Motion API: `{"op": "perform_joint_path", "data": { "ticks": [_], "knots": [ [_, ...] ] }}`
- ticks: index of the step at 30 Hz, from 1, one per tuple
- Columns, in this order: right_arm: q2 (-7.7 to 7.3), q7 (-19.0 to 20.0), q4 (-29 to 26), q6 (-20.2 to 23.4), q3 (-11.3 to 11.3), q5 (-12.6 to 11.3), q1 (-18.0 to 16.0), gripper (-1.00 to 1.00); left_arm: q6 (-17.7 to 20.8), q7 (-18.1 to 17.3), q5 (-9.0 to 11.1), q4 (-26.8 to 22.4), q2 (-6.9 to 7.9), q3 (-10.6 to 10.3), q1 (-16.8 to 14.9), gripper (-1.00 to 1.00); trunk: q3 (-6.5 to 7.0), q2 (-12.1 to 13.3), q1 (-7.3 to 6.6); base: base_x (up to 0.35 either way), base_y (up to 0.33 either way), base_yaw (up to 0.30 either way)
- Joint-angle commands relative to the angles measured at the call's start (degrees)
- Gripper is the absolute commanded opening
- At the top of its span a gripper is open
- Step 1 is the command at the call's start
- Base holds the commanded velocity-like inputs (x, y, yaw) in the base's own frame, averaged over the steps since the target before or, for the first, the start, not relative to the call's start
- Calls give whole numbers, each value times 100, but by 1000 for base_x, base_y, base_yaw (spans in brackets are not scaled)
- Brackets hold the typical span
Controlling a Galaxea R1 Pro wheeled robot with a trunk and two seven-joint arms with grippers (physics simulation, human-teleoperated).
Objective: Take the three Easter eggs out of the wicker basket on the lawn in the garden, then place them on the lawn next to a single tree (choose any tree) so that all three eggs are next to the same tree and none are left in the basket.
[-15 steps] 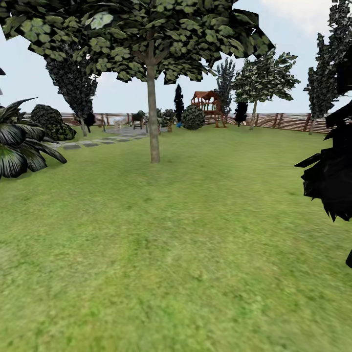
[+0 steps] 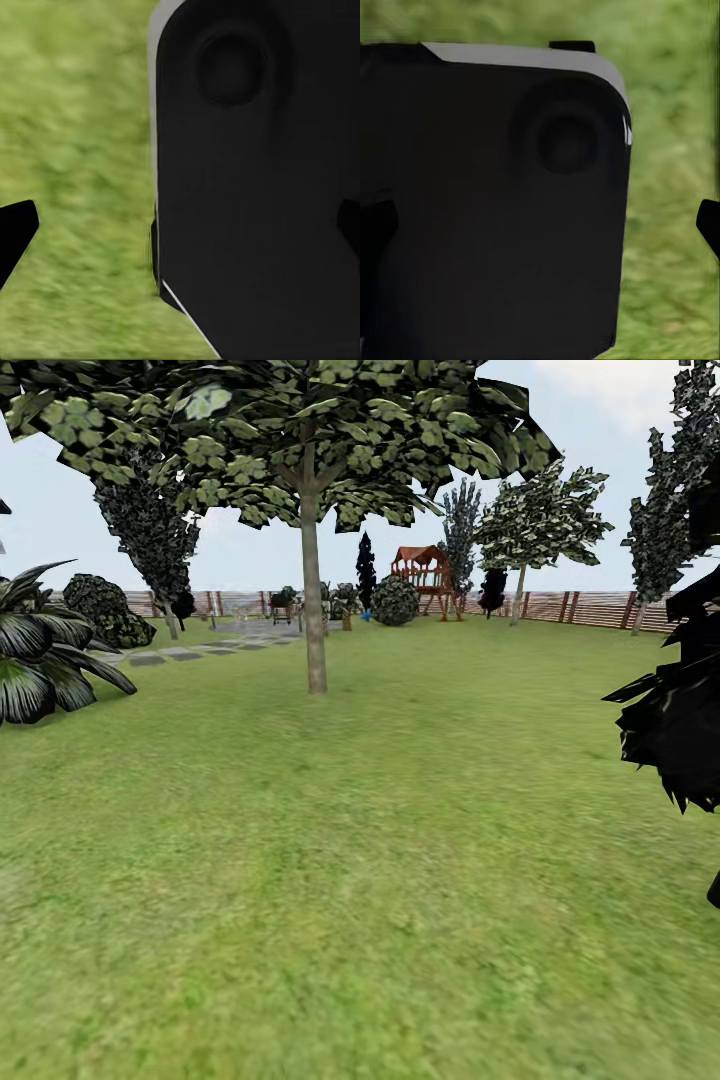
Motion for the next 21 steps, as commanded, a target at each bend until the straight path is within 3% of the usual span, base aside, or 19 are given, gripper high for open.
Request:
{"op": "perform_joint_path", "data": {
  "ticks": [1, 15, 16, 21],
  "knots": [
    [-9, 3, -1, -48, -1, 4, -36, 100, -1, 0, 1, -4, 29, 0, -1, 100, -6, -3, 0, 0, 0, 0],
    [-22, -31, -77, -498, -12, -16, -77, 100, -1, 0, 2, -5, 33, 0, -1, 100, -6, -3, 0, 0, 0, 0],
    [-25, -28, -78, -1093, -4, -6, -77, 100, -1, 1, 2, -5, 34, 0, -1, 100, -6, -3, 0, 0, 0, 0],
    [-30, -7, -102, -1098, 26, 29, -77, 100, -24, -5, 7, -29, 27, 0, -1, 100, -6, -3, 0, 0, 0, 0]
  ]
}}
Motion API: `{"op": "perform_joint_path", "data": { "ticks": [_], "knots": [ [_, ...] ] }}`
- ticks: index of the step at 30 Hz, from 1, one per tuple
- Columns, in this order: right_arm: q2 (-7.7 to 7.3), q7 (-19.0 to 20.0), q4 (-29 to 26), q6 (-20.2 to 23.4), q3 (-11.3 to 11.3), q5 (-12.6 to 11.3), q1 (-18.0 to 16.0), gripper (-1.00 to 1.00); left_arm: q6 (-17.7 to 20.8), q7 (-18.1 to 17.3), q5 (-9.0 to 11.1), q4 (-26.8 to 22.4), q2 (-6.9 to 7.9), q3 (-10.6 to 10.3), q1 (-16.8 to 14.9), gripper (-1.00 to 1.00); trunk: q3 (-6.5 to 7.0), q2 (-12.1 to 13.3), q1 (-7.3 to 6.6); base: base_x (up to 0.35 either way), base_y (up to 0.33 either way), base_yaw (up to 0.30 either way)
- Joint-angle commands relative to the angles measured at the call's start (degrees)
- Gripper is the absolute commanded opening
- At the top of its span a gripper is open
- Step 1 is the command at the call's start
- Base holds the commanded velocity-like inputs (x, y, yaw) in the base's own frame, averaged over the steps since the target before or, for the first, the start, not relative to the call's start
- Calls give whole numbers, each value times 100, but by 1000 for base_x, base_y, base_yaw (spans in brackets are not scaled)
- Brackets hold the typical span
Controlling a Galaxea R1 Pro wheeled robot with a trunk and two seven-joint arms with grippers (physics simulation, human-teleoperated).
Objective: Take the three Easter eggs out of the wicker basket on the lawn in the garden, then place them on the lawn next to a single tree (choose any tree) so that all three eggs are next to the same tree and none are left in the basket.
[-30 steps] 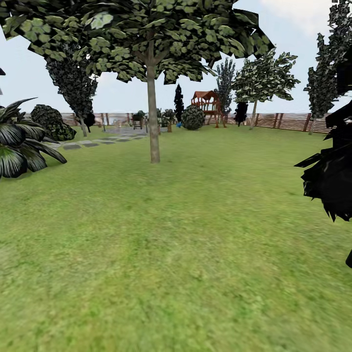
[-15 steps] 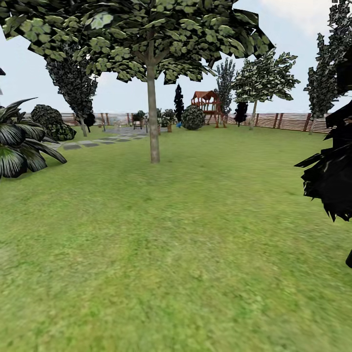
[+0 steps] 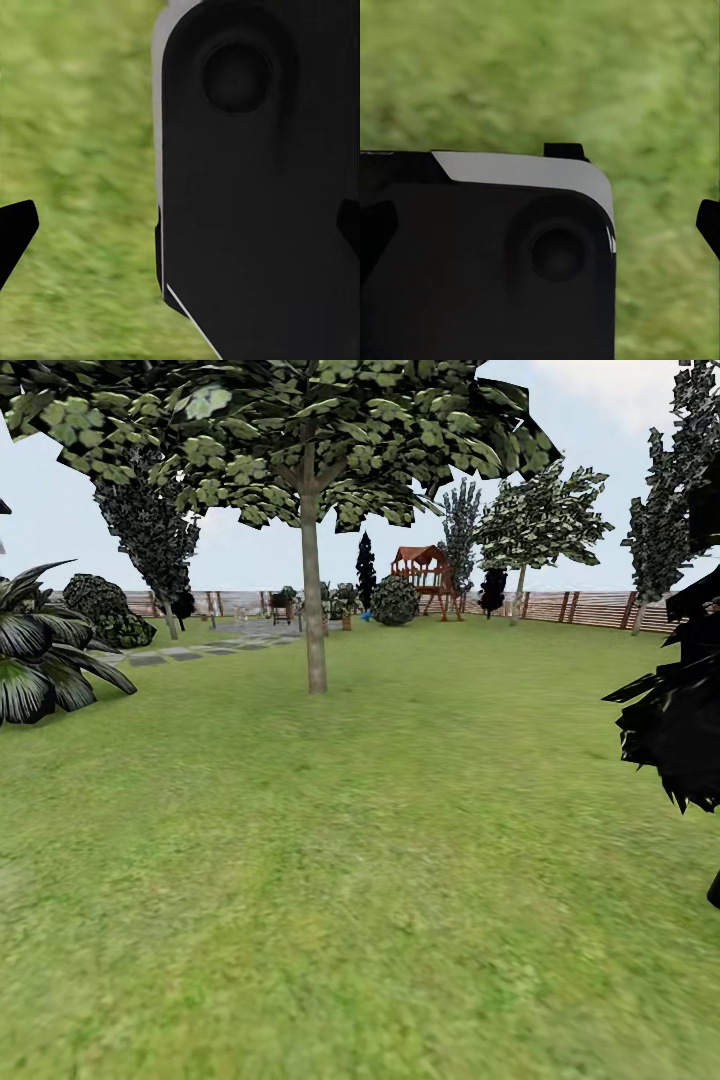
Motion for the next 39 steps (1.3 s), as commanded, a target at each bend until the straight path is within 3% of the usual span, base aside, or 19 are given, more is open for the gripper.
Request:
{"op": "perform_joint_path", "data": {
  "ticks": [1, 12, 23, 39],
  "knots": [
    [-1, 3, 3, -19, 1, 3, -3, 100, -18, -2, 7, -55, -9, 0, -4, 100, -6, -3, 0, 0, 0, 0],
    [-8, -14, -8, -26, -12, -6, -3, 100, -55, -37, 44, -453, -70, 0, -12, 100, -6, -3, 0, 0, 0, 0],
    [-3, -14, -4, -13, 4, 14, -3, 100, -26, -39, 43, -621, -291, 1, -12, 100, -6, -3, 0, 0, 0, 0],
    [-40, -13, 0, -20, 18, 12, -3, 100, 14, -28, 50, -611, -301, 0, -11, 100, -6, -3, 0, 0, 0, 0]
  ]
}}
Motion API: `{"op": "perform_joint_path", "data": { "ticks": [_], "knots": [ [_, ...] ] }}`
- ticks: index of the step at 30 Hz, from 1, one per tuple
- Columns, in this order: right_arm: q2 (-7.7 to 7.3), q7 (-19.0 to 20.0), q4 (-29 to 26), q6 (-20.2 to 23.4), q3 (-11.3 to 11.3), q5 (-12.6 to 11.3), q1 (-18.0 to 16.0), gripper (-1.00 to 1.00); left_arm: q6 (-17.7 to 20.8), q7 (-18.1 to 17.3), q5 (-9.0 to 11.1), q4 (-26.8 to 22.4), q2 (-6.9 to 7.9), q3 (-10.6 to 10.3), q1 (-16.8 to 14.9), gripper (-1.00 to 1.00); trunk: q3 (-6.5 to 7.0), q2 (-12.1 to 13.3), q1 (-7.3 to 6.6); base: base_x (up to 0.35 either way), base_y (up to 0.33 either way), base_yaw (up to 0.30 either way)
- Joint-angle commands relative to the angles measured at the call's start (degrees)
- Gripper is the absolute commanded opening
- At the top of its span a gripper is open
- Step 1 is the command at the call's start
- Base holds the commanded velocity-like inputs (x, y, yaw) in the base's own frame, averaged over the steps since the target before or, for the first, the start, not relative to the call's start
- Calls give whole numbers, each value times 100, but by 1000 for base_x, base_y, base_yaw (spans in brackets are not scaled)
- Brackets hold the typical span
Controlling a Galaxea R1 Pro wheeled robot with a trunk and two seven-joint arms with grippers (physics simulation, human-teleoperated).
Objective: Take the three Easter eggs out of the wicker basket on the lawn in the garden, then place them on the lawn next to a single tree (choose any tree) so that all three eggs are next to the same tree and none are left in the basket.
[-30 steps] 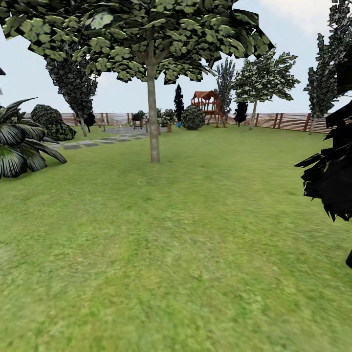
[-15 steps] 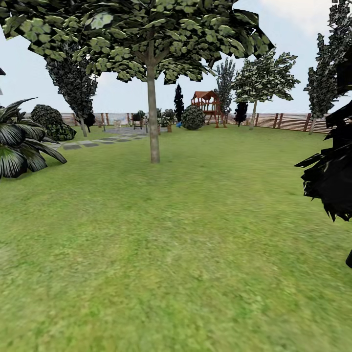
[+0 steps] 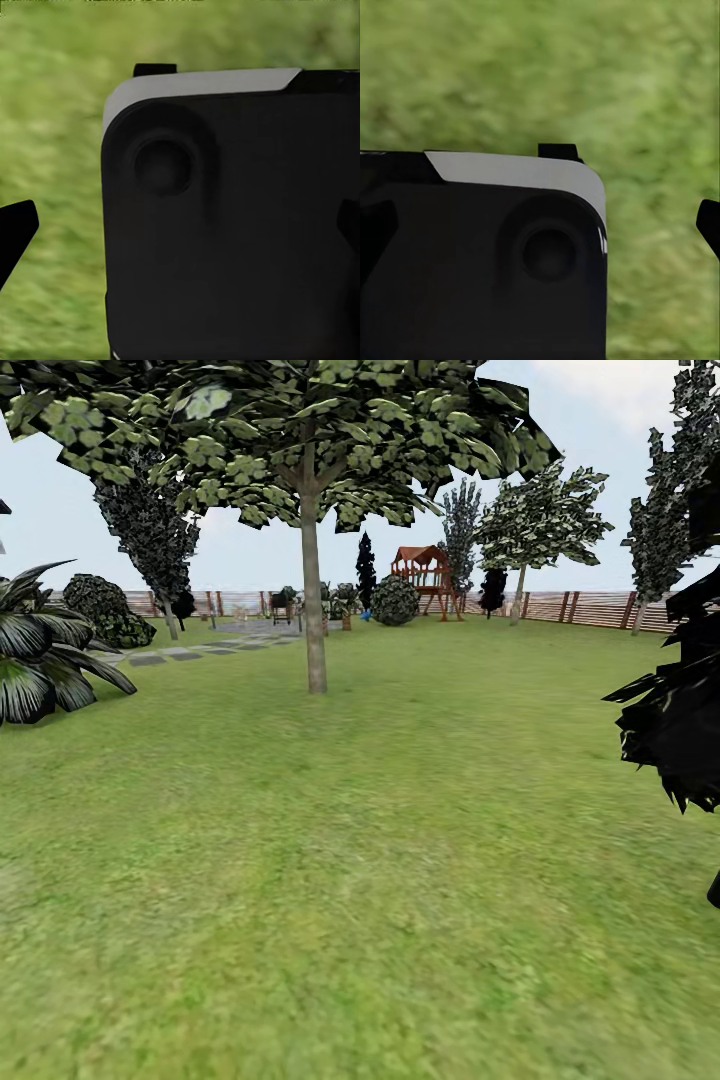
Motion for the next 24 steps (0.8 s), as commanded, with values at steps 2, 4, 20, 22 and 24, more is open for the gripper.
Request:
{"op": "perform_joint_path", "data": {
  "ticks": [2, 4, 20, 22, 24],
  "knots": [
    [-2, 0, 10, -23, 3, 3, -4, 100, -8, 0, 7, -2, 11, 1, -2, 100, -6, -3, 0, 0, 0, 0],
    [-2, 0, 18, -25, 3, 5, -4, 100, -11, 2, 7, -2, 10, 1, -1, 100, -6, -3, 0, 0, 0, 0],
    [48, 2, 13, 1, -17, 10, -10, 100, -35, 3, 7, -20, 26, 1, -3, 100, -6, -3, 0, 0, 0, 0],
    [36, 8, 4, 17, -19, 24, -10, 100, -38, 3, 7, -20, 26, 1, -1, 100, -10, -3, 0, 0, 0, 0],
    [35, 26, 6, 22, -12, 39, -9, 100, -39, 3, 7, -20, 26, 1, 0, 100, -14, -3, 0, 0, 0, 0]
  ]
}}
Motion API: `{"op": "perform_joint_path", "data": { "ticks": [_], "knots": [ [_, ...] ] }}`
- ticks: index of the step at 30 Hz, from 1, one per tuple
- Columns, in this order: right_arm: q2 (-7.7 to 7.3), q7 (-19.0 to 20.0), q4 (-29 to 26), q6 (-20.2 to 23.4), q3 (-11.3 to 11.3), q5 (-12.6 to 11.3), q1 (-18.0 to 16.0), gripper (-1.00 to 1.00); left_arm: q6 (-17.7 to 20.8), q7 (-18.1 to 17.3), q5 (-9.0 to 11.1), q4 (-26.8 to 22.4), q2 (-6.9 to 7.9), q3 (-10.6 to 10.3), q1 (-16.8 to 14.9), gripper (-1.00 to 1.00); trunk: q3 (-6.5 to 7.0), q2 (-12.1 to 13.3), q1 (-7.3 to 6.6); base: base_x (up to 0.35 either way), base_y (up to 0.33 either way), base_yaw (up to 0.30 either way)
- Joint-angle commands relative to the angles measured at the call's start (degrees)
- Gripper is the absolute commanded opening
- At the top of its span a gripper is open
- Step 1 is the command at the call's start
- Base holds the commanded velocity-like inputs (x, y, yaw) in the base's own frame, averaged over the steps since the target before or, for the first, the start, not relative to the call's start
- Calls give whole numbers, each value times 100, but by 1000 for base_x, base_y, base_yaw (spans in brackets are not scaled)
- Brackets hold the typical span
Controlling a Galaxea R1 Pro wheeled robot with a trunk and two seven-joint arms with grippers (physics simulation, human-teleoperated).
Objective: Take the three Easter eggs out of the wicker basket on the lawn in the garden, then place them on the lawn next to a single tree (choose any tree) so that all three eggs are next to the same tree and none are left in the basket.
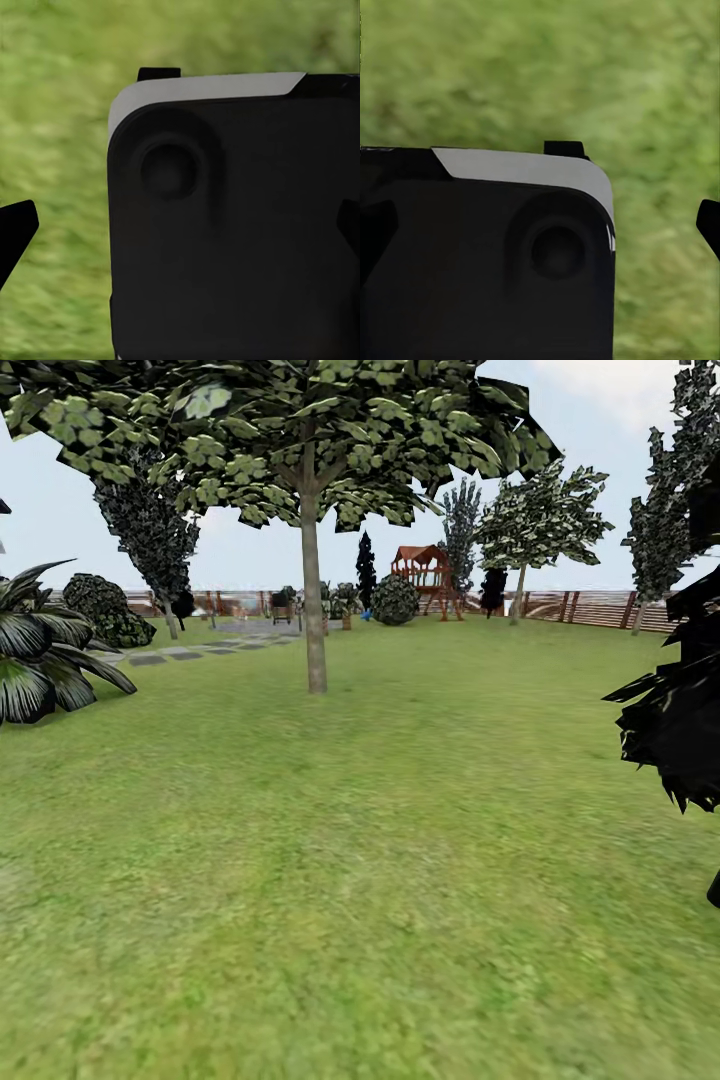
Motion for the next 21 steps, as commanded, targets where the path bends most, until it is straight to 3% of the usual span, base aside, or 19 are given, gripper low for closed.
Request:
{"op": "perform_joint_path", "data": {
  "ticks": [1, 3, 8, 21],
  "knots": [
    [3, 9, 9, -25, 7, 10, -5, 100, -4, -2, 7, -1, 1, 0, -1, 100, -7, -3, 0, 0, 0, 0],
    [-9, 16, 11, -35, 15, 16, -5, 100, -5, -2, 7, -1, 1, 0, -2, 100, -7, -3, 0, 0, 0, 0],
    [-5, -14, -3, -69, 67, 408, -7, 100, -6, -2, 7, -5, 1, 0, -2, 100, -8, -3, 0, 0, 0, 0],
    [-17, -24, -13, -79, 17, 382, -7, 100, -6, -2, 7, -7, 1, 0, -2, 100, -62, -3, 0, 0, 0, -80]
  ]
}}
